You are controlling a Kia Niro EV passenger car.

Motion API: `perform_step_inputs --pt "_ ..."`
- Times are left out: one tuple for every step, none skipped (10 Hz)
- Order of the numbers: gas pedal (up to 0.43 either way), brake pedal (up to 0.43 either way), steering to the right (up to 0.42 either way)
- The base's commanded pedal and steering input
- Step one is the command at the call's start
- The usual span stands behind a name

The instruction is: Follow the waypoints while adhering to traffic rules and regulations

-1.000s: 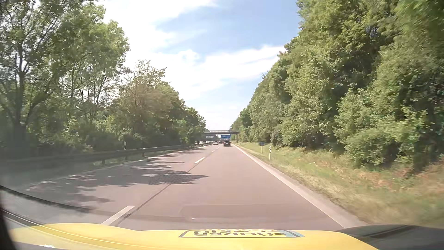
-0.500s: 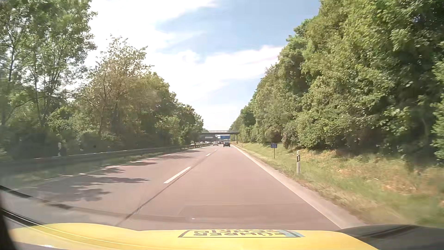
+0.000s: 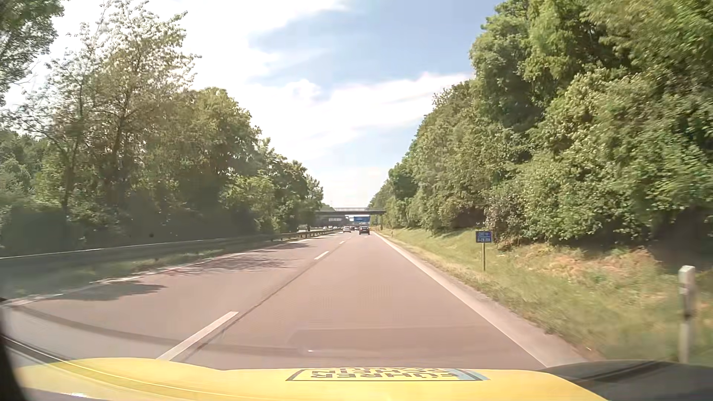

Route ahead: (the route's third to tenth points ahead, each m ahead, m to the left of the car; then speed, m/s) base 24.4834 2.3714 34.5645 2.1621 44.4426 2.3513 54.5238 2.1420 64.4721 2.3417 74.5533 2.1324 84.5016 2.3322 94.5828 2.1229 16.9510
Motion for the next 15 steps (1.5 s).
perform_step_inputs --pt "0.118 0.000 0.000" --pt "0.118 0.000 0.000" --pt "0.118 0.000 0.000" --pt "0.118 0.000 0.000" --pt "0.118 0.000 0.000" --pt "0.118 0.000 0.000" --pt "0.118 0.000 0.000" --pt "0.118 0.000 0.000" --pt "0.118 0.000 0.000" --pt "0.118 0.000 0.000" --pt "0.118 0.000 -0.001" --pt "0.118 0.000 0.000" --pt "0.118 0.000 0.000" --pt "0.118 0.000 0.000" --pt "0.118 0.000 -0.001"
